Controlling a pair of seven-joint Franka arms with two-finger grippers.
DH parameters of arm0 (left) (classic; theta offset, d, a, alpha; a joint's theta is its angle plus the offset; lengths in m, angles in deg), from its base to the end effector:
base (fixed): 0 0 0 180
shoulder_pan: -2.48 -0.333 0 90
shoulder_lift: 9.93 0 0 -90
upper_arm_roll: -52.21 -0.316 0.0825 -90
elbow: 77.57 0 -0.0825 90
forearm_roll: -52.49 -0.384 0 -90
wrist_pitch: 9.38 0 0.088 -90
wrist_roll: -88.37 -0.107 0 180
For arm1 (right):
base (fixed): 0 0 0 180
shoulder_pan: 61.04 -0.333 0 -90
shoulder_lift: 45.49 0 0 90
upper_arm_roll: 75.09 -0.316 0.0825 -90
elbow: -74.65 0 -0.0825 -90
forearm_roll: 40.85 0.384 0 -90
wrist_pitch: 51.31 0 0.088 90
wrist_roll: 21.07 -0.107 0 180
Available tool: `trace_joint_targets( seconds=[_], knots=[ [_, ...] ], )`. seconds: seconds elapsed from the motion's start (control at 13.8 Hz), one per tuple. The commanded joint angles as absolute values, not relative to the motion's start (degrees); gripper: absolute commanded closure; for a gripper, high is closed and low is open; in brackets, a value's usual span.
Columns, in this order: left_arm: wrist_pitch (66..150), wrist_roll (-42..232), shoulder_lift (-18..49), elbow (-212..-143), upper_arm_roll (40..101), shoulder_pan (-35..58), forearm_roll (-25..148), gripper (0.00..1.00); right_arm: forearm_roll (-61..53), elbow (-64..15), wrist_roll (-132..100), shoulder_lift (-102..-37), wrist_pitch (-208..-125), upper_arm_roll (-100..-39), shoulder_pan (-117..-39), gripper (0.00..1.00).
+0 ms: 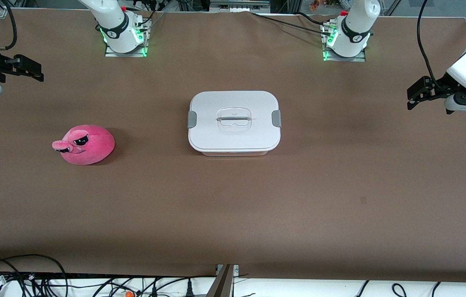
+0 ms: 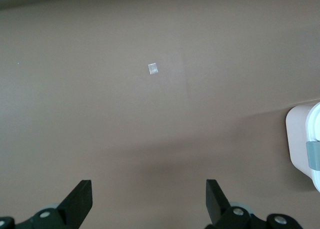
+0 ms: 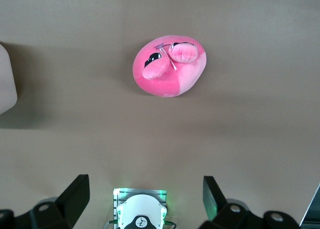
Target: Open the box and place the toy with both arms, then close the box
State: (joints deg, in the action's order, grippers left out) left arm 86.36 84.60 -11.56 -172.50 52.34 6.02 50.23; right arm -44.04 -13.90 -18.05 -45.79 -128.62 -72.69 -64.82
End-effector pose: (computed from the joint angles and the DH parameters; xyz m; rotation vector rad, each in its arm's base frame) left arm 0.5532 -0.0316 0.6084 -3.0946 0.2060 -0.0660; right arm 0.5312 0.0060 0.6165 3.0713 0.1076 -0.3117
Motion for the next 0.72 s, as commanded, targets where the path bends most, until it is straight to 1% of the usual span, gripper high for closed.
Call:
trace_joint_targets(
  seconds=[0.0, 0.51, 0.65],
  knots=[
    [85.02, 84.42, -10.45, -170.21, 52.38, 5.91, 50.56, 0.00, -44.28, -13.33, -18.34, -46.02, -128.66, -72.90, -64.47, 0.00],
    [85.02, 84.68, -9.66, -170.12, 52.38, 5.64, 50.65, 0.00, -44.19, -13.07, -18.34, -46.11, -128.66, -72.90, -64.47, 0.00],
    [83.10, 84.86, -9.66, -169.95, 52.47, 6.08, 50.65, 0.00, -44.19, -13.07, -18.26, -46.11, -128.66, -72.81, -64.38, 0.00]
  ],
)
